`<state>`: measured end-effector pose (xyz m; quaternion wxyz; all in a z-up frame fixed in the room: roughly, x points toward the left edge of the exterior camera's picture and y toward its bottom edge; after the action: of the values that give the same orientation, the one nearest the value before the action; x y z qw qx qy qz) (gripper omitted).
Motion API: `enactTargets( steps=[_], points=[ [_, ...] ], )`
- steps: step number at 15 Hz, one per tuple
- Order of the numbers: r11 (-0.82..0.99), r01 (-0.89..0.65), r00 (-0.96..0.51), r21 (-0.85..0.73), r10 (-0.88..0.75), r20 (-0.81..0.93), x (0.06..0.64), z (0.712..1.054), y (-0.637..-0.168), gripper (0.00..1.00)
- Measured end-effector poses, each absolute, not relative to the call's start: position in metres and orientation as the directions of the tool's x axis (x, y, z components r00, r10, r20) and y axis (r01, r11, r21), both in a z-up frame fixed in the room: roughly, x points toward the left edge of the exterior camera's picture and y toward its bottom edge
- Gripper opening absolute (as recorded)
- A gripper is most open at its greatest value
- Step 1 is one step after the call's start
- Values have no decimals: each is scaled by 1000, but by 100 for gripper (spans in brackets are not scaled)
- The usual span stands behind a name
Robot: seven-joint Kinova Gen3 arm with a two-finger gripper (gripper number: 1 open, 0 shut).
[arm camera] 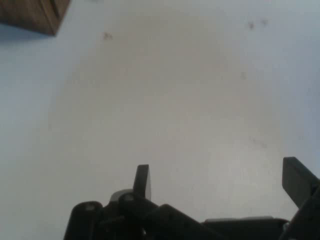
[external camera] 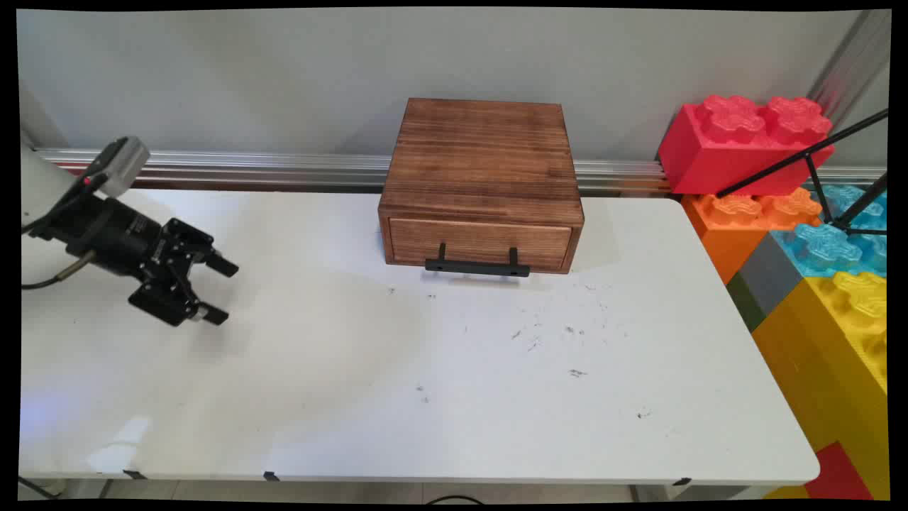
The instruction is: Open the drawer
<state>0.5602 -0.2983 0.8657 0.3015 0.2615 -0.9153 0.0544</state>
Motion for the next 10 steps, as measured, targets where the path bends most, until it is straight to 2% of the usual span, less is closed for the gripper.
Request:
enactTargets(
  steps=[10],
  points=[
    [839, -544, -628, 7, -413, 660, 562, 884, -309, 100]
  ],
)
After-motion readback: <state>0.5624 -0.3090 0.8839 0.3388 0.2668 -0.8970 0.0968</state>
